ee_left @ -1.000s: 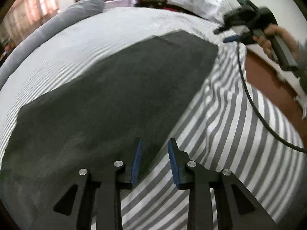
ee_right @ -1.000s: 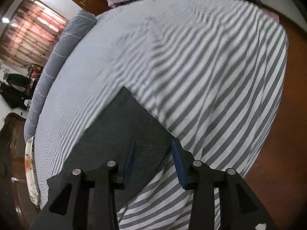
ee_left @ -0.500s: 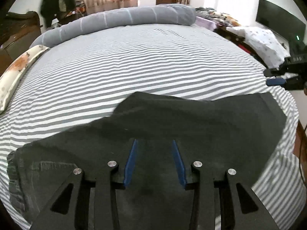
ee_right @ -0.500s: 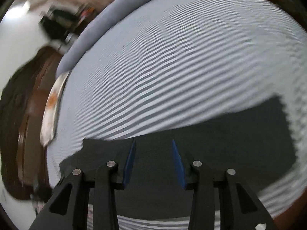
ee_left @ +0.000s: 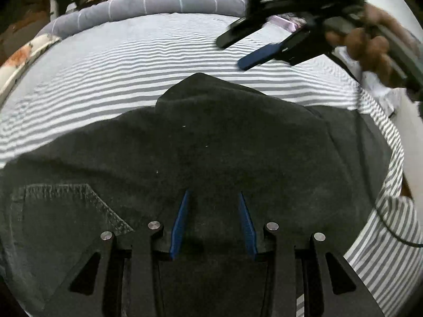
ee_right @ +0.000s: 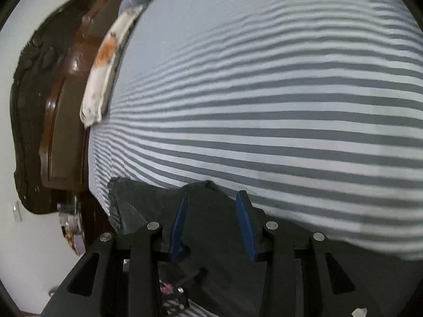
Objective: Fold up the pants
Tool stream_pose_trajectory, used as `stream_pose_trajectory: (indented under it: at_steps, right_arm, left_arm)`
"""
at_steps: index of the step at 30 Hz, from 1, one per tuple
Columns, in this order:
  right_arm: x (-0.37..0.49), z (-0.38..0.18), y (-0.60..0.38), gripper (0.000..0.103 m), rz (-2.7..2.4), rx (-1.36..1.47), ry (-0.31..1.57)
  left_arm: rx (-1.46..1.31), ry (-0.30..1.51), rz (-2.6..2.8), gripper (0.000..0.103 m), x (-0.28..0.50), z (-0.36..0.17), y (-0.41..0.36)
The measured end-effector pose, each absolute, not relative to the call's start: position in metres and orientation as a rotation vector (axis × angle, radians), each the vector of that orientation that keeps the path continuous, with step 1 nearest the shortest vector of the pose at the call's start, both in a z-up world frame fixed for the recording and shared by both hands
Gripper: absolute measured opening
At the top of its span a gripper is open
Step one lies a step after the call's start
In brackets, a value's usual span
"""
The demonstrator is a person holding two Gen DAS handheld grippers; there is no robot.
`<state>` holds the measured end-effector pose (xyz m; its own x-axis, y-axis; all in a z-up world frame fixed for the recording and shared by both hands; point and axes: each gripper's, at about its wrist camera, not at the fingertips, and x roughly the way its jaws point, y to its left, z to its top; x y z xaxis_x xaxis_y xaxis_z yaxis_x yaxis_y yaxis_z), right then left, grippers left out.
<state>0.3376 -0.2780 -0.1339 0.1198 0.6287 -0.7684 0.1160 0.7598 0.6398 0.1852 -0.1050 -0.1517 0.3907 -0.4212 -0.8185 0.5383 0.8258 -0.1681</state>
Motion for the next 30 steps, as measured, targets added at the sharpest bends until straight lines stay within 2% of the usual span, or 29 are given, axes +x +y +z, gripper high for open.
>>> stream_pose_trajectory:
  at_steps: [6, 8, 9, 10, 16, 21, 23, 24, 25, 30]
  right_arm:
    - [0.346, -0.151, -0.253, 0.037, 0.487, 0.636, 1.498]
    - [0.337, -0.144, -0.245, 0.024, 0.531, 0.587, 1.484]
    - [0.332, -0.140, -0.243, 0.012, 0.539, 0.546, 1.475]
    - [0.321, -0.135, -0.240, 0.009, 0.559, 0.516, 1.466]
    - [0.281, -0.139, -0.226, 0.005, 0.555, 0.444, 1.477]
    - [0.295, -0.127, -0.249, 0.012, 0.466, 0.500, 1.369]
    - [0.312, -0.119, -0.257, 0.026, 0.444, 0.506, 1.354]
    - [0.319, -0.115, -0.260, 0.038, 0.437, 0.487, 1.351]
    - [0.327, -0.113, -0.260, 0.043, 0.441, 0.468, 1.351]
    - [0.358, -0.130, -0.247, 0.043, 0.532, 0.417, 1.466]
  left_arm:
    - [0.130, 0.973, -0.612, 0.039, 0.180, -0.156, -0.099]
    - [0.120, 0.966, -0.611, 0.039, 0.180, -0.157, -0.101]
    - [0.112, 0.963, -0.611, 0.039, 0.179, -0.157, -0.100]
    - [0.105, 0.961, -0.610, 0.039, 0.177, -0.156, -0.098]
    - [-0.008, 0.918, -0.527, 0.039, 0.182, -0.139, -0.068]
    - [-0.054, 0.958, -0.491, 0.039, 0.190, -0.142, -0.051]
    - [0.010, 0.951, -0.490, 0.039, 0.187, -0.141, -0.055]
    - [0.046, 0.945, -0.489, 0.039, 0.185, -0.142, -0.058]
    - [0.065, 0.946, -0.487, 0.039, 0.184, -0.141, -0.060]
    - [0.063, 0.978, -0.492, 0.039, 0.187, -0.145, -0.069]
